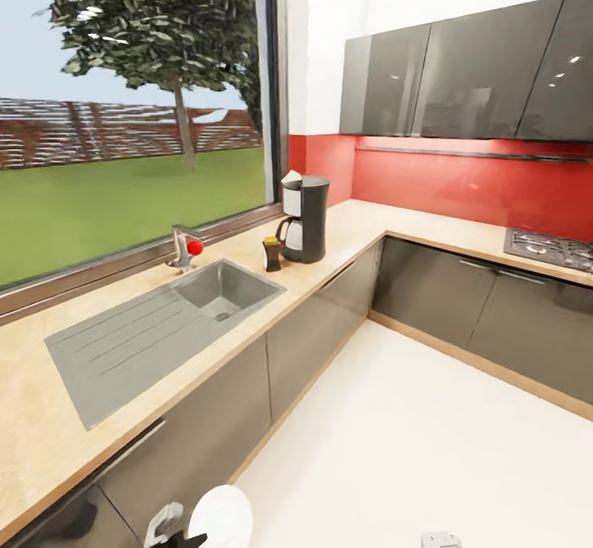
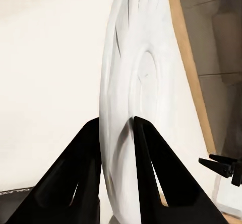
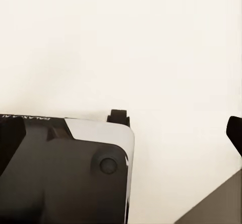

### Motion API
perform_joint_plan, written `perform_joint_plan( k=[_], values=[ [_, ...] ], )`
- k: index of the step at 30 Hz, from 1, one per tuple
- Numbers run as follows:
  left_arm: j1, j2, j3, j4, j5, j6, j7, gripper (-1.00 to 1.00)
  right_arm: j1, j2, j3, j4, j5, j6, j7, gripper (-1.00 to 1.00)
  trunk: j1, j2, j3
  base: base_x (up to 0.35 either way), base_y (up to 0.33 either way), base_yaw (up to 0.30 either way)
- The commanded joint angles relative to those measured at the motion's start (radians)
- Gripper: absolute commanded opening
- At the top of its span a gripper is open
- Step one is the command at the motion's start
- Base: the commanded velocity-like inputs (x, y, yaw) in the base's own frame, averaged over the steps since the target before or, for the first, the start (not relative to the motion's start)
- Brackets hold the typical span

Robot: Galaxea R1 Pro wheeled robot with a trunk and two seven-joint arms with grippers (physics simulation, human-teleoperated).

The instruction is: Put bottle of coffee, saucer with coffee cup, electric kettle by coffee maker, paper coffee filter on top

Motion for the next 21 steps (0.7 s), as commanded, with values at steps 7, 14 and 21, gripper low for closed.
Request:
perform_joint_plan(
  k=[7, 14, 21],
  values=[
    [-0.001, 0.001, -0.004, 0.002, 0.01, 0.008, 0.001, -1.0, 0.0, 0.001, -0.008, -0.002, 0.01, 0.006, 0.01, 1.0, 0.001, -0.002, -0.007, 0.253, -0.231, -0.216],
    [-0.001, 0.001, -0.003, 0.002, 0.01, 0.008, 0.001, -1.0, 0.0, 0.002, -0.007, -0.002, 0.011, 0.006, 0.01, 1.0, 0.001, -0.002, -0.007, 0.261, -0.23, -0.016],
    [-0.001, 0.001, -0.003, 0.002, 0.01, 0.008, 0.001, -1.0, 0.0, 0.002, -0.007, -0.002, 0.011, -0.01, 0.006, 1.0, 0.001, -0.002, -0.007, 0.262, -0.231, 0.0]
  ],
)
